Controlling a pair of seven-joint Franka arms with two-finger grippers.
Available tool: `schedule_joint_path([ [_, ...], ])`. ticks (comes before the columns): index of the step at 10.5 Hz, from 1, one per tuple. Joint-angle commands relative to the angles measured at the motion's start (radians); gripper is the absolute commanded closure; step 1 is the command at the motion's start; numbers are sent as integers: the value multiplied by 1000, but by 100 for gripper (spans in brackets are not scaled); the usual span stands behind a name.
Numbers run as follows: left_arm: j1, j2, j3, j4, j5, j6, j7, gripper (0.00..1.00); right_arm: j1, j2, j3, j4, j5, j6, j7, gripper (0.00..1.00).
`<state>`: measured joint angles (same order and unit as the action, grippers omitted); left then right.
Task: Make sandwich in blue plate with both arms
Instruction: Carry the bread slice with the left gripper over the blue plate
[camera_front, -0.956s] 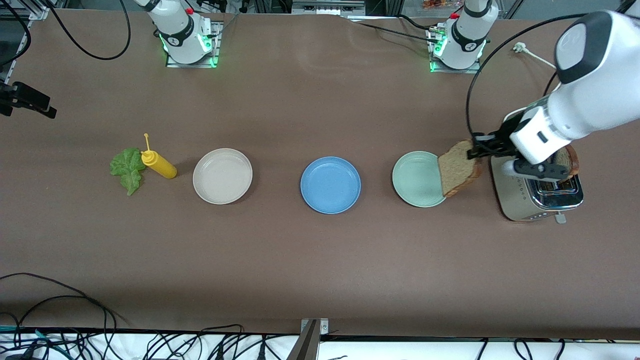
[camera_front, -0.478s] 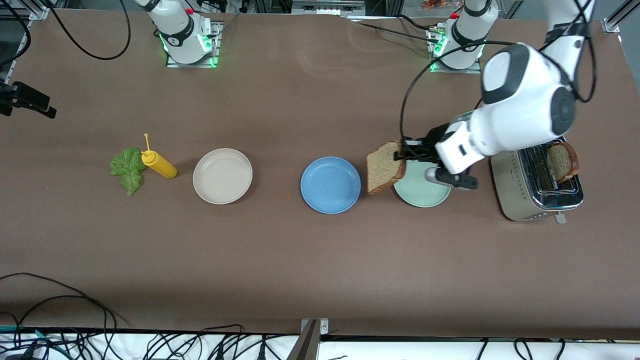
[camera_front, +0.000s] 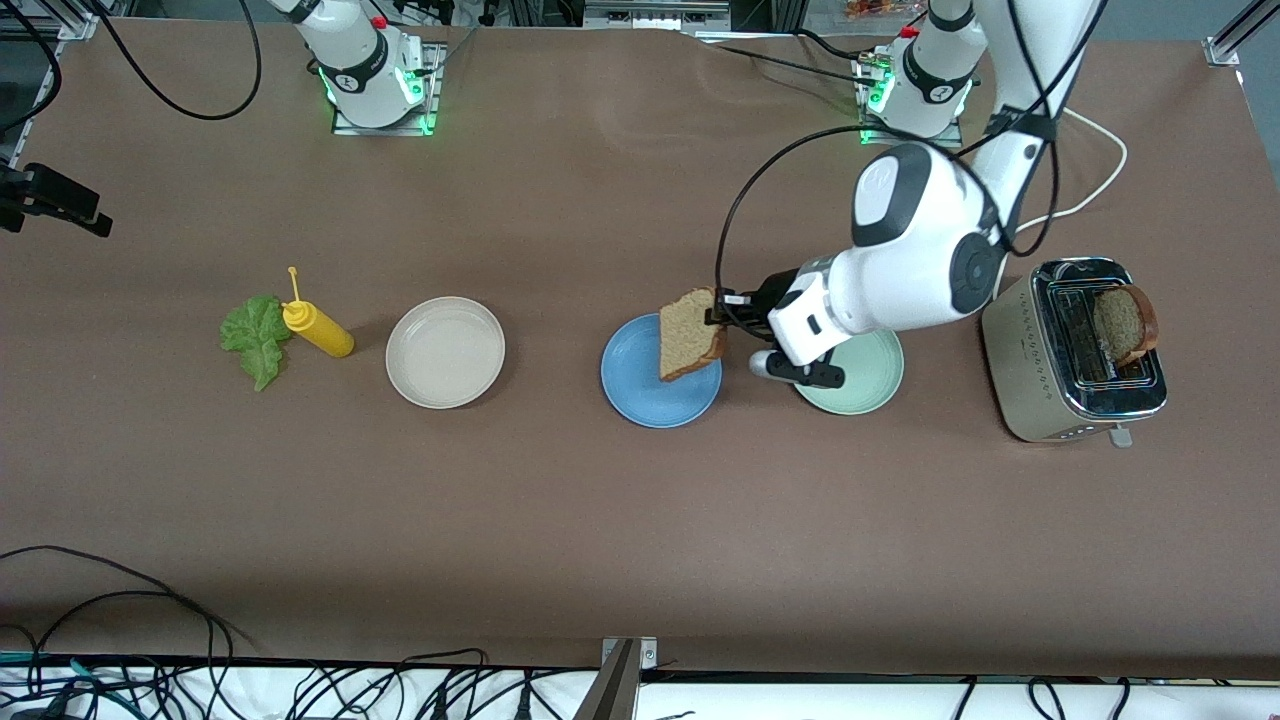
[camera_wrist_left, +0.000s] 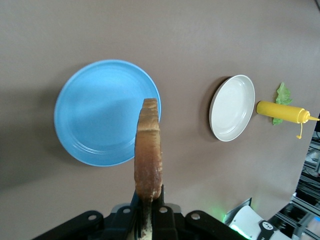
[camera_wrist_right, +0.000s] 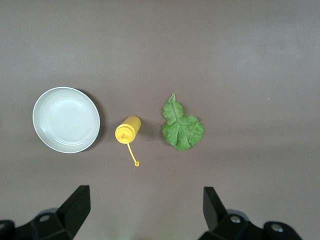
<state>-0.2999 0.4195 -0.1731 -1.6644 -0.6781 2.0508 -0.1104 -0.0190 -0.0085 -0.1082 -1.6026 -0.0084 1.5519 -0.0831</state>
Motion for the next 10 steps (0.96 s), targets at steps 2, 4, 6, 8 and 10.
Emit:
schedule_joint_path([
  [2,-59,117,9,29,-109,78,0,100,1,4,1,20,-4,-15,2,0],
  [4,-99,142,9,31,-121,133,-49,100,1,4,1,20,-4,-12,3,0],
  [6,-119,177,9,32,-120,175,-51,100,1,4,1,18,-4,-12,2,0],
  [8,-139,206,9,31,-112,235,-48,100,-1,4,1,18,-4,-12,3,0],
  [10,-139,213,10,31,-107,235,-45,100,1,5,1,18,-4,-12,2,0],
])
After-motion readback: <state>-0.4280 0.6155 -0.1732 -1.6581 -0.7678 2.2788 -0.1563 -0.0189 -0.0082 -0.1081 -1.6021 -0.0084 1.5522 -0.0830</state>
